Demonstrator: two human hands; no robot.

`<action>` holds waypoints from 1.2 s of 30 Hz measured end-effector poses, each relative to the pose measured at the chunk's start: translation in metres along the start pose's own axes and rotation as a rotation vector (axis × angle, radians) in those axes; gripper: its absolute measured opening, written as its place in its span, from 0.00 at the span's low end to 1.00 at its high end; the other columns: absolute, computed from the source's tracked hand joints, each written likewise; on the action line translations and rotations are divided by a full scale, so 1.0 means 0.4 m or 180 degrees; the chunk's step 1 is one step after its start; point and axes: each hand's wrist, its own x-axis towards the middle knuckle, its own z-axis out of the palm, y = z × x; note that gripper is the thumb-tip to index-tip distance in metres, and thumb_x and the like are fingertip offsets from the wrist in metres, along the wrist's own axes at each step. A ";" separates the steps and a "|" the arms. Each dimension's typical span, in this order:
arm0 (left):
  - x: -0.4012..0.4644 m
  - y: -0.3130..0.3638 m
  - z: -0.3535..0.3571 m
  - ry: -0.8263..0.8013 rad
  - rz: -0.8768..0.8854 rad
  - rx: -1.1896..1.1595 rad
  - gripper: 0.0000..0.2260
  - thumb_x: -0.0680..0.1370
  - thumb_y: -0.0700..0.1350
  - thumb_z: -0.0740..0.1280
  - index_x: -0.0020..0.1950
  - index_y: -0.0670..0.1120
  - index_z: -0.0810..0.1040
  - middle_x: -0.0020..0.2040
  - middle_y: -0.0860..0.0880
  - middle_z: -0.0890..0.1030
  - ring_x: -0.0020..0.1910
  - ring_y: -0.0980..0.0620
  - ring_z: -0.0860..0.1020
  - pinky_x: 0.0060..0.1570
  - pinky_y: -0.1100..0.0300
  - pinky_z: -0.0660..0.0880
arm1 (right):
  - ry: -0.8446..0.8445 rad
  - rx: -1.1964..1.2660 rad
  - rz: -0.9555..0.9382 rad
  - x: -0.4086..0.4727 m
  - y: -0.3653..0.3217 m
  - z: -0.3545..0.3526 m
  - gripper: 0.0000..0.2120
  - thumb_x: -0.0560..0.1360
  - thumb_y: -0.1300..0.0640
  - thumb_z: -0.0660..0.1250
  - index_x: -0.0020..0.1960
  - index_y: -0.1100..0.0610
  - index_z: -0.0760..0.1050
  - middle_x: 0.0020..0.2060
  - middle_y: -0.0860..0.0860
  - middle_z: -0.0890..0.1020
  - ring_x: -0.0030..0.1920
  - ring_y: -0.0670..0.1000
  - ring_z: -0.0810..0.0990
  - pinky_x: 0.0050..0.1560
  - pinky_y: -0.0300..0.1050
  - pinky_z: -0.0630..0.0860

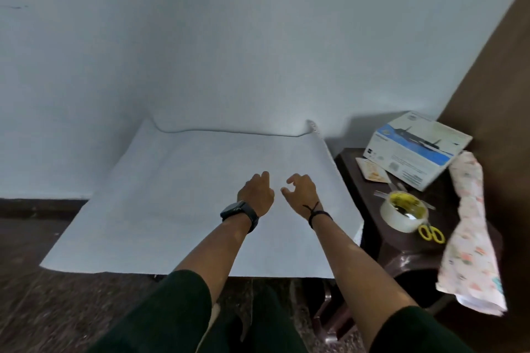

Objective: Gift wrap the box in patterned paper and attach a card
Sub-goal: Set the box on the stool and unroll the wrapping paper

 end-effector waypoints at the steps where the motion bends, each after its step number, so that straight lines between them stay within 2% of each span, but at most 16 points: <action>1: 0.011 -0.040 0.006 -0.0002 -0.0085 0.0189 0.17 0.80 0.44 0.57 0.69 0.43 0.65 0.64 0.42 0.70 0.60 0.42 0.72 0.55 0.49 0.72 | -0.0110 -0.0165 -0.0009 0.013 0.000 0.031 0.16 0.76 0.53 0.65 0.62 0.58 0.71 0.61 0.57 0.70 0.61 0.58 0.71 0.60 0.49 0.71; 4: 0.039 -0.160 0.022 -0.0123 -0.0353 0.0733 0.20 0.81 0.50 0.55 0.72 0.45 0.61 0.71 0.43 0.62 0.68 0.41 0.64 0.64 0.47 0.64 | -0.0296 -0.0670 -0.0096 0.054 0.006 0.108 0.21 0.77 0.48 0.63 0.66 0.56 0.68 0.66 0.56 0.66 0.65 0.58 0.67 0.63 0.49 0.67; 6: 0.052 -0.229 0.028 -0.0338 -0.0542 0.0967 0.26 0.81 0.57 0.52 0.76 0.47 0.54 0.77 0.44 0.52 0.75 0.40 0.53 0.71 0.42 0.53 | -0.0402 -0.0928 -0.0084 0.082 0.014 0.137 0.25 0.77 0.44 0.61 0.70 0.53 0.64 0.71 0.56 0.62 0.71 0.59 0.61 0.69 0.54 0.60; 8: 0.062 -0.282 0.036 -0.0518 -0.0731 0.0975 0.31 0.80 0.64 0.49 0.78 0.52 0.45 0.78 0.47 0.41 0.77 0.42 0.41 0.71 0.38 0.41 | -0.0545 -0.1183 -0.0037 0.110 0.027 0.150 0.29 0.78 0.40 0.58 0.74 0.49 0.57 0.75 0.56 0.55 0.75 0.59 0.51 0.73 0.61 0.50; 11: 0.069 -0.313 0.059 -0.0696 -0.0800 0.0868 0.33 0.77 0.68 0.47 0.78 0.56 0.40 0.78 0.49 0.37 0.76 0.44 0.37 0.69 0.36 0.36 | -0.0781 -0.1519 0.0083 0.146 0.060 0.148 0.32 0.78 0.36 0.52 0.77 0.45 0.48 0.77 0.53 0.46 0.76 0.59 0.42 0.72 0.64 0.43; 14: 0.065 -0.301 0.094 -0.0743 -0.0770 0.0815 0.33 0.77 0.68 0.45 0.77 0.56 0.39 0.78 0.50 0.36 0.76 0.43 0.35 0.69 0.35 0.35 | -0.0959 -0.1601 0.0279 0.165 0.101 0.131 0.33 0.77 0.33 0.48 0.77 0.43 0.44 0.77 0.50 0.43 0.76 0.58 0.41 0.72 0.66 0.42; 20: 0.075 -0.251 0.140 -0.0752 -0.0732 0.0879 0.32 0.78 0.67 0.42 0.77 0.55 0.36 0.77 0.48 0.34 0.75 0.42 0.33 0.68 0.33 0.34 | -0.0970 -0.1689 0.0350 0.172 0.157 0.100 0.33 0.76 0.32 0.47 0.77 0.42 0.42 0.77 0.48 0.41 0.76 0.56 0.41 0.72 0.64 0.42; 26: 0.064 -0.261 0.137 -0.0742 -0.0808 0.0861 0.32 0.77 0.68 0.42 0.77 0.56 0.36 0.77 0.49 0.34 0.75 0.43 0.34 0.68 0.34 0.34 | -0.1032 -0.1632 0.0308 0.179 0.140 0.107 0.36 0.77 0.33 0.48 0.77 0.47 0.38 0.77 0.49 0.41 0.76 0.57 0.40 0.72 0.65 0.42; 32: 0.079 -0.253 0.104 -0.0904 -0.0808 0.0827 0.32 0.77 0.68 0.43 0.77 0.56 0.37 0.77 0.49 0.36 0.76 0.42 0.37 0.68 0.33 0.37 | -0.0976 -0.1604 0.0249 0.177 0.134 0.100 0.35 0.79 0.36 0.48 0.78 0.51 0.40 0.77 0.50 0.42 0.77 0.55 0.41 0.73 0.62 0.42; 36: 0.071 -0.233 0.091 -0.0916 -0.0719 0.0881 0.31 0.79 0.66 0.43 0.77 0.55 0.37 0.78 0.48 0.37 0.76 0.42 0.38 0.69 0.33 0.38 | -0.0899 -0.1379 0.0104 0.155 0.120 0.081 0.33 0.80 0.39 0.50 0.78 0.54 0.43 0.77 0.53 0.47 0.77 0.55 0.44 0.74 0.57 0.45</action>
